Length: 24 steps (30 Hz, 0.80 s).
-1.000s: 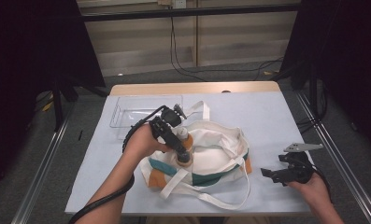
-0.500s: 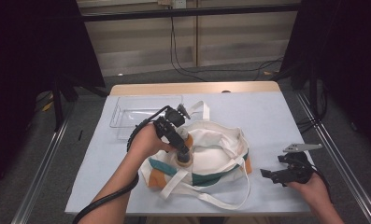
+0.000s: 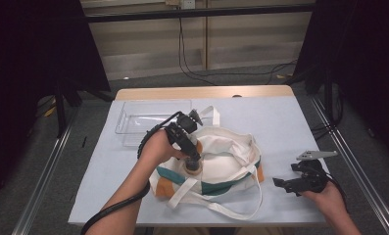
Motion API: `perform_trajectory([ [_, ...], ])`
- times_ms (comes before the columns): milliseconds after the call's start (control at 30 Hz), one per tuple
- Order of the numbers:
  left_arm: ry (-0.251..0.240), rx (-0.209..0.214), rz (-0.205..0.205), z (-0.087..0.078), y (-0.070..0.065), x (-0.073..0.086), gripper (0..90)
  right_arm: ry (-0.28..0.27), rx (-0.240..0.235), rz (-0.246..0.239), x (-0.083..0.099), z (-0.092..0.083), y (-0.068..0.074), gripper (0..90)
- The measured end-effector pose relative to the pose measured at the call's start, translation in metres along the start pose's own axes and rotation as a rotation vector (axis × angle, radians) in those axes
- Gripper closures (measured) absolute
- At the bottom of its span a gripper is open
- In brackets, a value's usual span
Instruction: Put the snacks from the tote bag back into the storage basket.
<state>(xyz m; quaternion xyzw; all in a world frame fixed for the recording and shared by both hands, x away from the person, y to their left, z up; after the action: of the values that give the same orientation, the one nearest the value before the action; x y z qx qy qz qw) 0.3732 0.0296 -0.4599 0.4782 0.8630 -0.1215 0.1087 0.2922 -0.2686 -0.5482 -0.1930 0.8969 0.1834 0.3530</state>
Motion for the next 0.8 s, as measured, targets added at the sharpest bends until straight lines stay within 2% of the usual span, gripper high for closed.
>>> perform_trajectory([
  [67, 0.015, 0.0, 0.011, 0.0006, 0.0004, 0.0008, 17.3, -0.002, 0.0, 0.001, 0.0, 0.0001, 0.0001, 1.8],
  [167, 0.018, -0.002, -0.009, 0.002, -0.0011, 0.0001, 18.9, 0.001, -0.001, -0.001, 0.0001, -0.0001, 0.0001, 1.8],
  [300, 0.024, 0.003, 0.01, 0.0022, -0.0026, -0.0015, 24.3, 0.002, -0.004, -0.002, 0.0, 0.0, 0.0005, 1.8],
  [367, 0.012, 0.01, -0.002, 0.0032, -0.0054, -0.003, 28.1, 0.004, -0.002, 0.0, 0.0001, -0.0001, 0.0007, 1.8],
  [400, 0.015, 0.013, 0.01, 0.0028, -0.0052, -0.0031, 29.0, 0.004, -0.002, 0.002, 0.0002, 0.0, 0.001, 1.8],
  [667, 0.053, -0.006, -0.045, 0.0016, -0.0046, -0.0053, 30.1, 0.001, -0.008, 0.005, 0.0002, -0.0003, 0.0015, 1.8],
  [800, 0.066, -0.014, -0.058, -0.0005, -0.0062, -0.0081, 30.1, -0.001, -0.006, 0.0, -0.0003, -0.0003, 0.0021, 1.8],
])
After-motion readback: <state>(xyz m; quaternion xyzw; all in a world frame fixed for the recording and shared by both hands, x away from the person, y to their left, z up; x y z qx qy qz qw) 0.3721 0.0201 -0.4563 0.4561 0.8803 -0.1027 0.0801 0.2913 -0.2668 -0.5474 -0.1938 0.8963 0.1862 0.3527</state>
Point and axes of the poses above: each handheld gripper's, and its own axes: z roughly forward along the jaws, x roughly out of its underside, y roughly to its left, the point moved 10 cm from there along z, roughly forward along the jaws, and after that the axes turned 3 degrees about -y, right-handed, at the moved point
